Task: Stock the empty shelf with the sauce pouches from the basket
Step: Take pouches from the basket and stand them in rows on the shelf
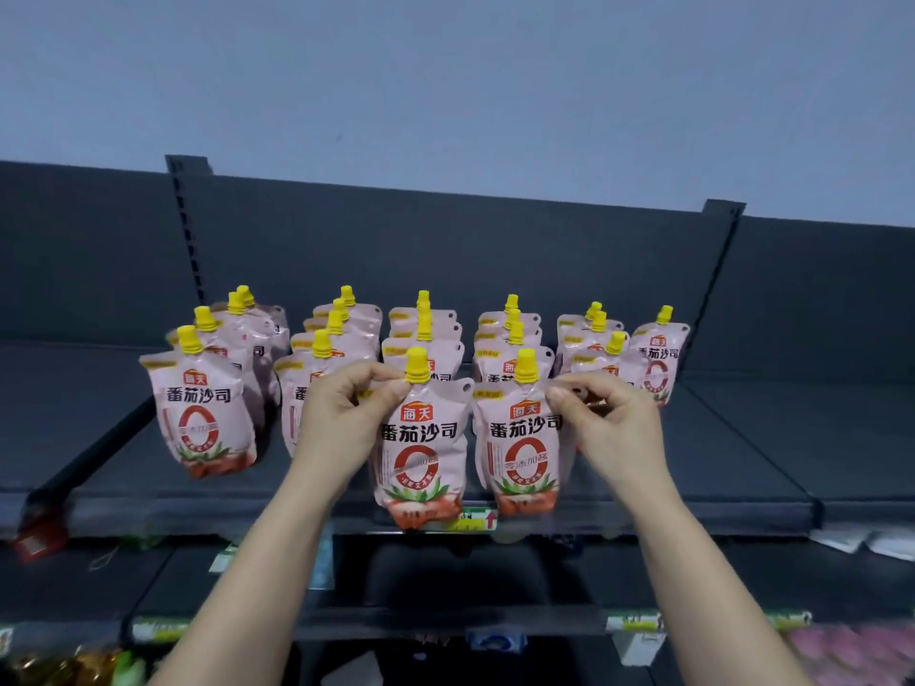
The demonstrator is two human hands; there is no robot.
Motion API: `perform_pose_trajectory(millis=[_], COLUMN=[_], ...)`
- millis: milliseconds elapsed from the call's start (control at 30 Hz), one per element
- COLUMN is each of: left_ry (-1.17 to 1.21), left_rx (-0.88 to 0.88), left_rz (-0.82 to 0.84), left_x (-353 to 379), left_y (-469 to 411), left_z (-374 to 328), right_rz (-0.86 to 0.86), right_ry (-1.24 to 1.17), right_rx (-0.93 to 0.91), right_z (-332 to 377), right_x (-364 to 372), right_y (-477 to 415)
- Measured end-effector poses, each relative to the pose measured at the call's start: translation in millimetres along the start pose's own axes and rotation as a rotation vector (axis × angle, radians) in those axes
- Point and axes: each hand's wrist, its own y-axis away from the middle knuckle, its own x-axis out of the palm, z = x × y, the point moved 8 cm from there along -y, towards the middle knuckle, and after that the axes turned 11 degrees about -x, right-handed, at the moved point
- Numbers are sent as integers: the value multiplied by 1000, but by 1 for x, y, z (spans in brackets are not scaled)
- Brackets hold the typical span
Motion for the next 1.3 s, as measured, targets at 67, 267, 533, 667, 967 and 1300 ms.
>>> perform_pose_trajectory(millis=[67, 267, 533, 667, 967, 1300], left_ry=[-8, -3, 66, 91, 128, -2], left_rx=[-1, -34, -20, 4, -28, -76], left_rz=[-15, -7, 22, 40, 93, 70], left_x=[4, 16, 59, 101, 227, 345], left_y=[-12, -38, -34, -20, 4, 7], left_z=[6, 18, -10, -27, -36, -14], right_rz=[7, -2, 10, 25, 39, 2], right_ry=[6, -25, -79, -99, -77, -108], right_rx=[-2, 10, -3, -1, 70, 169], right_z=[-11, -39, -46, -59, -110, -187], right_x=[5, 11, -30, -72, -181, -222], right_y=[-8, -25, -47, -55, -74, -93])
